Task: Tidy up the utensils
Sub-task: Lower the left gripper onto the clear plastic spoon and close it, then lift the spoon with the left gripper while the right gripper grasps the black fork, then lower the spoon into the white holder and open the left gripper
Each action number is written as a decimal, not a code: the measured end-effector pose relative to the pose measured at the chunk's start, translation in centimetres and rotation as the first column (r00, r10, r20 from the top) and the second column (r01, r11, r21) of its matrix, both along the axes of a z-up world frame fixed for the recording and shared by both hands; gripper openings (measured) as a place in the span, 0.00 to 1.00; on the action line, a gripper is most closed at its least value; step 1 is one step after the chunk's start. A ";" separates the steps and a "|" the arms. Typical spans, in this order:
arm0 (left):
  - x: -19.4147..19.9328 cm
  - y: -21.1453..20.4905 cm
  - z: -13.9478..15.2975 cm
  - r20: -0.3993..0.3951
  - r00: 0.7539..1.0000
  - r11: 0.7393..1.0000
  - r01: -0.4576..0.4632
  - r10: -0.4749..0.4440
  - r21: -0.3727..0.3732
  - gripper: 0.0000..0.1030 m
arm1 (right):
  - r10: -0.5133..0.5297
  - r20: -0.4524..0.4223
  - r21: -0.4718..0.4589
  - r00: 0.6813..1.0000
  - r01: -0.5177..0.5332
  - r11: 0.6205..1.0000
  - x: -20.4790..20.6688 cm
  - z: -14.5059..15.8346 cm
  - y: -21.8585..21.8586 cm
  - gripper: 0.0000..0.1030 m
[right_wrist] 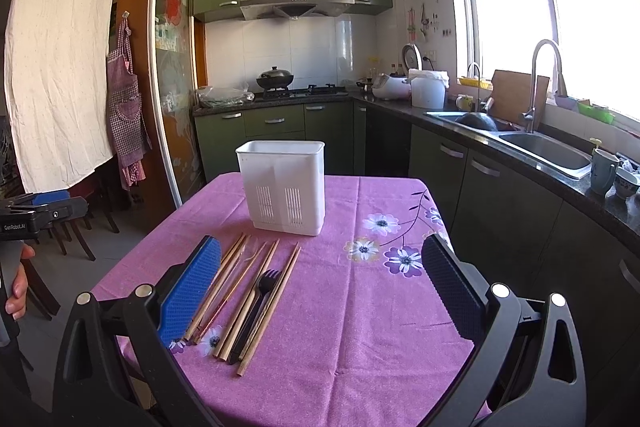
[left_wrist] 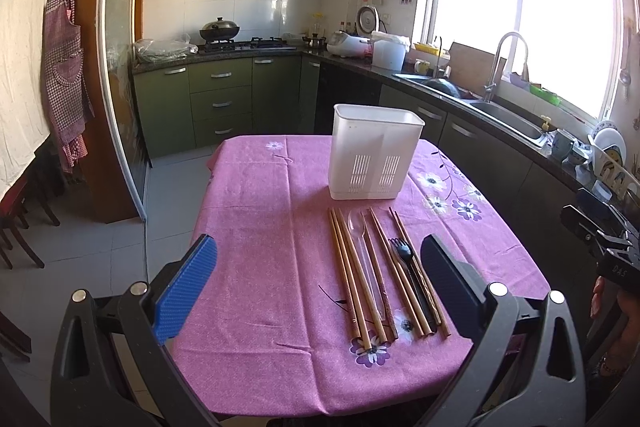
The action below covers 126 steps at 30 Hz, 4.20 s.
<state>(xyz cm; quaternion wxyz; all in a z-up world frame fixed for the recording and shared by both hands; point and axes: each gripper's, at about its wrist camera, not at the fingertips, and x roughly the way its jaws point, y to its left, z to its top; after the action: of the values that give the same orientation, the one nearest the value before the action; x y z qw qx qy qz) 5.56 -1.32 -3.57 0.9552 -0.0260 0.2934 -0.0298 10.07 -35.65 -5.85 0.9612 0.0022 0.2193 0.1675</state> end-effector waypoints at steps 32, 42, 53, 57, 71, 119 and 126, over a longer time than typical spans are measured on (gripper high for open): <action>21.0 -8.1 -12.9 -0.593 0.802 0.994 0.107 -0.076 0.017 0.12 | 0.041 -0.318 -0.078 0.947 -0.069 0.995 12.5 -6.8 1.6 0.96; 21.5 -8.3 -14.0 -0.621 0.783 0.994 0.099 -0.045 0.053 0.12 | 0.062 -0.317 -0.075 0.946 -0.090 0.993 11.9 -6.8 2.1 0.96; 21.2 -8.7 -14.0 -0.586 0.808 0.995 0.099 -0.063 0.029 0.08 | 0.077 -0.390 -0.089 0.918 -0.120 0.989 12.5 -7.5 3.0 0.96; 20.0 -8.5 -11.7 -0.511 0.856 0.994 0.104 -0.080 0.019 0.08 | 0.122 -0.449 -0.062 0.885 -0.167 0.984 13.2 -8.0 3.7 0.96; 14.3 -6.1 -4.1 -0.274 0.958 0.993 0.102 -0.084 0.055 0.08 | 0.203 -0.624 -0.066 0.755 -0.310 0.948 15.1 -10.7 12.0 0.41; 13.2 -4.4 2.4 -0.113 0.985 0.991 0.135 -0.132 0.019 0.08 | 0.194 -0.486 0.065 0.852 -0.186 0.980 14.8 -8.4 11.0 0.09; 16.6 -5.1 9.1 0.093 0.987 0.991 0.131 -0.129 -0.021 0.08 | 0.222 -0.341 0.151 0.913 -0.180 0.972 13.4 -4.2 7.7 0.09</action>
<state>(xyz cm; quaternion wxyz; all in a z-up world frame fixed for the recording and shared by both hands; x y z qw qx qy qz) 22.14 -6.43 5.52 0.9632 -0.0181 0.2498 -0.0972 23.47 -27.91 -10.06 0.8813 0.0660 0.3785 0.2750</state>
